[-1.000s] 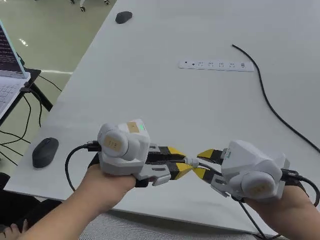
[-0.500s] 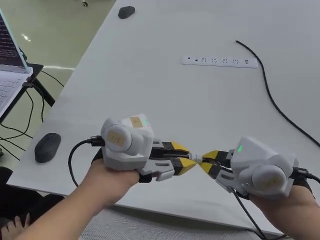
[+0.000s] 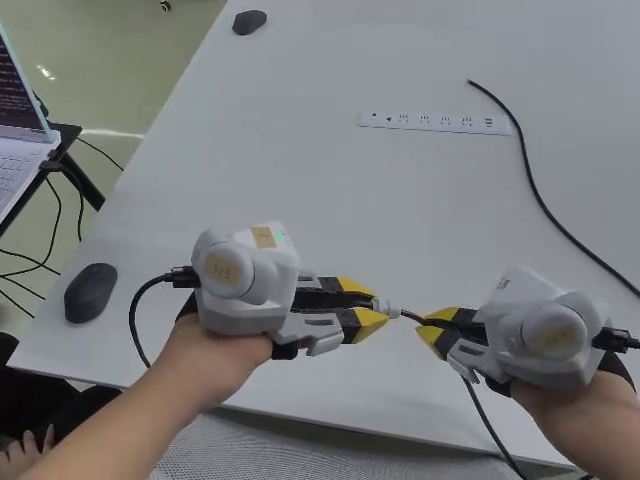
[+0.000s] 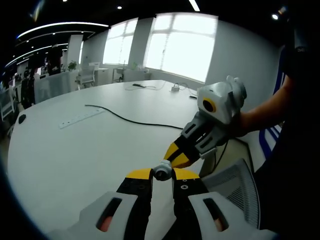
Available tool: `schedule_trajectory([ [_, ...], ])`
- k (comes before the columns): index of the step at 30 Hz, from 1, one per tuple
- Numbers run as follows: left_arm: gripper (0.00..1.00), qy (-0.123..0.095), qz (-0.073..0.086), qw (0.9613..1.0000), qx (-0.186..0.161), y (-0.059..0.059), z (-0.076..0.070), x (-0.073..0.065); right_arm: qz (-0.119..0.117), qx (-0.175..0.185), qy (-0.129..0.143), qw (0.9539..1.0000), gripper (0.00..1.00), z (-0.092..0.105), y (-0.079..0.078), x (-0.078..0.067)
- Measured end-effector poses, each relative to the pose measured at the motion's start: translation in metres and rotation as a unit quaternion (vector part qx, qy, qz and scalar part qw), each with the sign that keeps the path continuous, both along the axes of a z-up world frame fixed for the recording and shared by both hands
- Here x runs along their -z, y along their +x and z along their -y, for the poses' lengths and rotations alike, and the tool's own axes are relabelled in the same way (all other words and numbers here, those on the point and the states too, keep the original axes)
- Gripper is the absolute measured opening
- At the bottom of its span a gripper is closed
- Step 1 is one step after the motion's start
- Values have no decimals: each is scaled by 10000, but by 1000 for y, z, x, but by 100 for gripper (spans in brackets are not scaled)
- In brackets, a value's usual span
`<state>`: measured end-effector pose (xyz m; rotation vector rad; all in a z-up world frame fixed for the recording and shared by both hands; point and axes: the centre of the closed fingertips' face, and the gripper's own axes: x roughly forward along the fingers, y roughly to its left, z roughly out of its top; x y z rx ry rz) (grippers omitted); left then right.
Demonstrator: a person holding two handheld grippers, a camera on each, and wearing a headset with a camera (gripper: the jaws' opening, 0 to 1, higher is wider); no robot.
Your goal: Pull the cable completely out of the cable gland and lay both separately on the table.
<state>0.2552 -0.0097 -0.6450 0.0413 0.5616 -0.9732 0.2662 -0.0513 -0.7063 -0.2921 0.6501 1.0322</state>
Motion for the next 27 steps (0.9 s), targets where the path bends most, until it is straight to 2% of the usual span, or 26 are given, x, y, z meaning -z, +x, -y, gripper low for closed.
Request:
schedule_trajectory([
  [6,15,-17,8,10000,23,0,-1,0,-513,433,61,9977,0,11,0,12],
  [10,15,-58,0,10000,-21,1,-7,0,-650,609,24,9960,0,20,2,19],
  [12,15,-98,-27,9999,-59,1,-9,0,-825,682,75,9942,0,22,0,22],
  [15,15,-182,-42,9998,-95,0,-13,-2,-792,745,-18,9941,0,27,2,25],
  [18,15,-143,-39,9999,-87,-3,-15,1,-837,832,-19,9930,0,29,5,24],
  [20,15,-175,-54,9998,-94,-4,-18,2,-733,782,-93,9942,0,28,5,23],
  [27,15,-213,-77,9997,-39,-8,-27,6,-694,873,-158,9936,0,21,6,17],
])
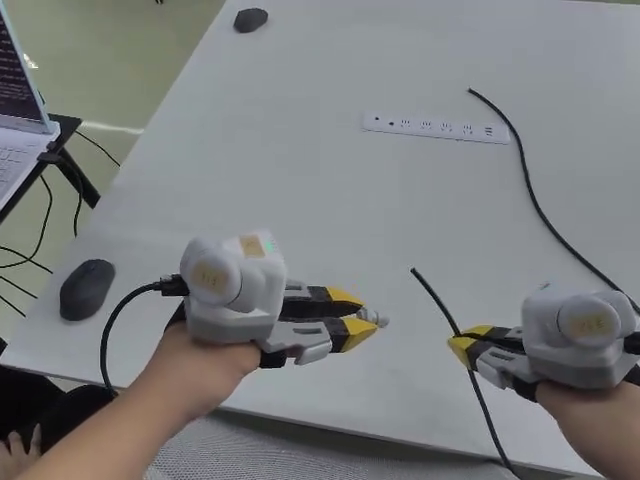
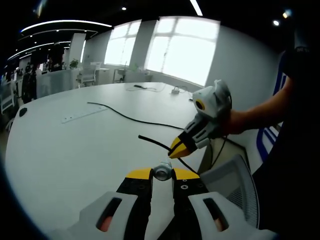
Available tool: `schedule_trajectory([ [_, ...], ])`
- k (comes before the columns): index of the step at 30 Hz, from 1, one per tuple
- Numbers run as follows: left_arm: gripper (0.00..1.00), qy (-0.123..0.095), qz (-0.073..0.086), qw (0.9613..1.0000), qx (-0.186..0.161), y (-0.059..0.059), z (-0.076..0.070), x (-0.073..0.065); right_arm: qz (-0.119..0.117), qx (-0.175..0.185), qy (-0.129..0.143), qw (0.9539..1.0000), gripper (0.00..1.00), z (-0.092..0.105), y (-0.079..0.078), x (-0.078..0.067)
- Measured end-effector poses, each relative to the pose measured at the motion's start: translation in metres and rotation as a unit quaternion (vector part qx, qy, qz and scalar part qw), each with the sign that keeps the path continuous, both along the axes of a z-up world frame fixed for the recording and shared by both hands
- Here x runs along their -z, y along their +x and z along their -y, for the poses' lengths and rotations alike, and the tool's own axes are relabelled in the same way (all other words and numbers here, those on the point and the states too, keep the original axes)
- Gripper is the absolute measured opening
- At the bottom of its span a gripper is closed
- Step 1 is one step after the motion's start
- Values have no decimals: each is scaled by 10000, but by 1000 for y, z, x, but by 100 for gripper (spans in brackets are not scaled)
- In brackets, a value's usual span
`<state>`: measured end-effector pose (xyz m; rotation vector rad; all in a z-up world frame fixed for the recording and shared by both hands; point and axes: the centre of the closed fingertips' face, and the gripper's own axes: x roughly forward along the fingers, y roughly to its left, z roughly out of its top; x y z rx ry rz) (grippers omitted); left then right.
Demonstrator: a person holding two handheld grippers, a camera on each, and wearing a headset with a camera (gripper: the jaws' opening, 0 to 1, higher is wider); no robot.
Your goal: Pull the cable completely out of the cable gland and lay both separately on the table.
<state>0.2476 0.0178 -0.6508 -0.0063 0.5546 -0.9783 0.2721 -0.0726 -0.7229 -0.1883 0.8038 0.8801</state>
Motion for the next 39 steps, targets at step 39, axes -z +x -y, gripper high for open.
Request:
schedule_trajectory([
  [39,15,-141,163,9988,428,-12,-87,24,659,70,-776,9948,0,-90,74,-25],
])
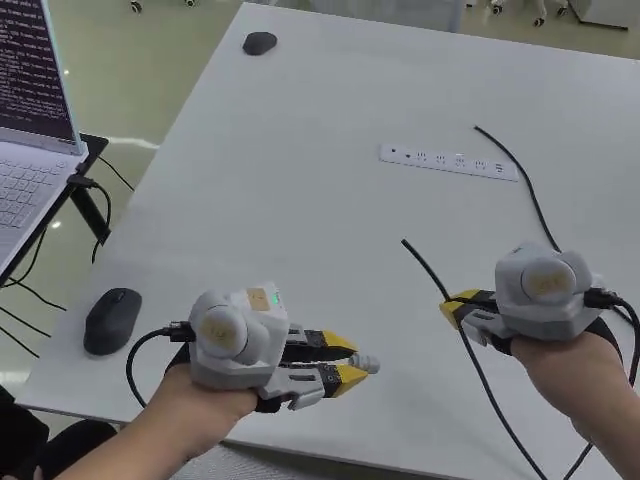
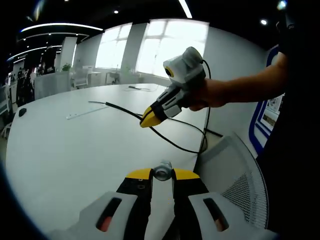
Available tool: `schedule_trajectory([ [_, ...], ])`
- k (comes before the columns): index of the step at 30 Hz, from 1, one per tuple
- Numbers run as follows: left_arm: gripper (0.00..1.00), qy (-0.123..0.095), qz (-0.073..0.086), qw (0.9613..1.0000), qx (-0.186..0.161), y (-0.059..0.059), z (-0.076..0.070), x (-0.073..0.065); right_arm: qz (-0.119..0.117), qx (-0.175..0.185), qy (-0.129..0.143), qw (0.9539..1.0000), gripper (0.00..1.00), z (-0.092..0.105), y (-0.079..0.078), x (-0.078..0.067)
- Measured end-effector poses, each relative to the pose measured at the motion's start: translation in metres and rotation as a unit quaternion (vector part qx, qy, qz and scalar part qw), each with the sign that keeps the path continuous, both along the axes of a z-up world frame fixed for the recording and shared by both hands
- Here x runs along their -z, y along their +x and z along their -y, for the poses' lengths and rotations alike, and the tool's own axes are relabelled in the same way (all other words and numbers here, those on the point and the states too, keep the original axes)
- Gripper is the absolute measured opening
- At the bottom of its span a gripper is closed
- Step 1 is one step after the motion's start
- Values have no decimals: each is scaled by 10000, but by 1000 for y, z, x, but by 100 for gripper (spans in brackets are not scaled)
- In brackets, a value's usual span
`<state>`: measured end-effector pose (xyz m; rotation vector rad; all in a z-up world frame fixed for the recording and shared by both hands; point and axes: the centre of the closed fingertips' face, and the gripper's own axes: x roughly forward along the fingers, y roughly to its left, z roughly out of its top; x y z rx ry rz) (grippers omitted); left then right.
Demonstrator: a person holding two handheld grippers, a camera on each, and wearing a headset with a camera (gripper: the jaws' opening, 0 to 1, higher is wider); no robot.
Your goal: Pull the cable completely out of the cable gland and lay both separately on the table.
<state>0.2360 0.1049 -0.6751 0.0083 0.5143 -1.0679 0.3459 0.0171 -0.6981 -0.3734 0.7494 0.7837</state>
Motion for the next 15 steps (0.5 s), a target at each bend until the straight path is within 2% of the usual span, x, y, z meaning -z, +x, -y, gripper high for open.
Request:
schedule_trajectory([
  [3,15,56,-51,9999,-90,2,-10,9,25,-24,-92,10000,0,-5,9,5],
  [6,15,53,-118,9998,-163,1,-18,17,21,-1,-60,10000,0,-14,17,6],
  [9,15,247,-96,9996,-111,-3,-26,28,101,-69,-117,9999,0,-27,25,9],
  [15,15,195,-128,9996,-171,-2,-38,39,146,-286,-147,9994,0,-57,30,17],
])
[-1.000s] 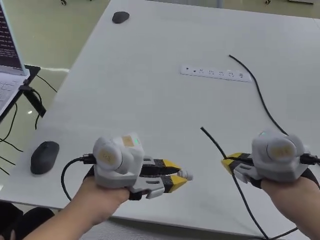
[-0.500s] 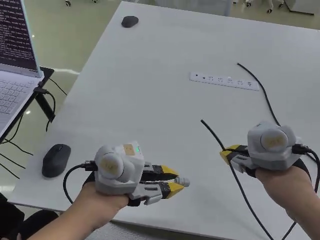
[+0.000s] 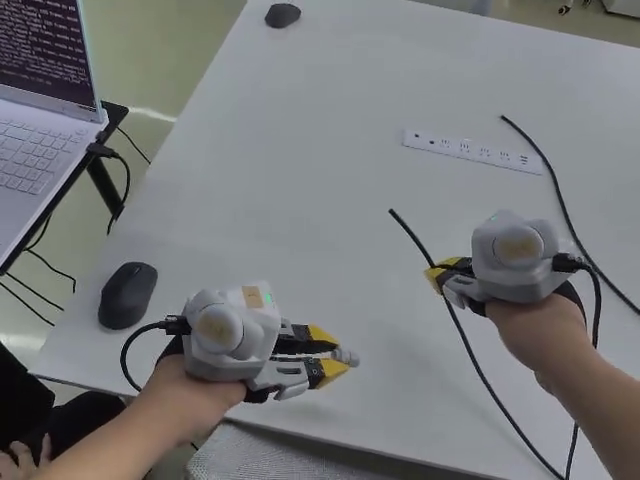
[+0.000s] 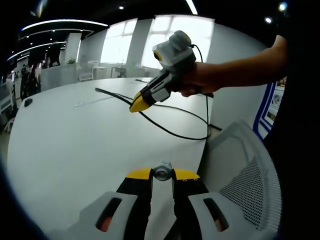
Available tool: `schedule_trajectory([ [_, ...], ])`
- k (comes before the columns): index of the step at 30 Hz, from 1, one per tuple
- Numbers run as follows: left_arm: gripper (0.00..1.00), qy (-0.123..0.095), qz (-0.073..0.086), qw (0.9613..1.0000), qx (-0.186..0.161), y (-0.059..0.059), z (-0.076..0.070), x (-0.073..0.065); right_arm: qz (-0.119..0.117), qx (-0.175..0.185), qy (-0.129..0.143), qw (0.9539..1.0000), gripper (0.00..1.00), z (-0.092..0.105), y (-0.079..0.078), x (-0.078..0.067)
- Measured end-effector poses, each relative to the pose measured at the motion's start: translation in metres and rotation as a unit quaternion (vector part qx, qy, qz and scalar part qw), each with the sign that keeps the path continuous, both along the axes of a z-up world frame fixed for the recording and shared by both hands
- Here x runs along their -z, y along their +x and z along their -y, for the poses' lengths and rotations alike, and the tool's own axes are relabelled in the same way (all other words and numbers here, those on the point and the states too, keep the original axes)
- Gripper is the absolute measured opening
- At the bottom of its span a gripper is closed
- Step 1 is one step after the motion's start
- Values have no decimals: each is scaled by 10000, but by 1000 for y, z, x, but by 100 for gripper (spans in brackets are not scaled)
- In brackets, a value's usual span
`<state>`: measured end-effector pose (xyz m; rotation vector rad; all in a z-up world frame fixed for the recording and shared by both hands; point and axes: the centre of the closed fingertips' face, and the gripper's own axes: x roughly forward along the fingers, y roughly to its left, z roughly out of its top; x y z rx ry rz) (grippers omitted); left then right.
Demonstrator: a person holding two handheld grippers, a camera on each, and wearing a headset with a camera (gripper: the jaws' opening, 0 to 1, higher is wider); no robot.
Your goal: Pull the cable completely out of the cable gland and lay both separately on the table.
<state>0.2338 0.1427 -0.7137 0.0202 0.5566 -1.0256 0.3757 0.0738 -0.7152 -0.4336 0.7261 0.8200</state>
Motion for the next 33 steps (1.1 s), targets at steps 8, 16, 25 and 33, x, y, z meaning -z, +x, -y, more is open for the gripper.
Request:
schedule_trajectory([
  [8,15,-72,-55,9999,-84,11,-14,12,82,-537,-118,9985,0,-46,6,16],
  [16,15,-18,-109,9999,-105,18,-21,31,22,-1136,-167,9934,0,-86,1,35],
  [25,15,-109,-319,9990,-285,20,-26,53,-17,-1979,-682,9778,0,-103,-17,69],
  [33,15,-35,-506,9979,-392,20,-35,76,-209,-2370,-873,9674,0,-114,-35,93],
])
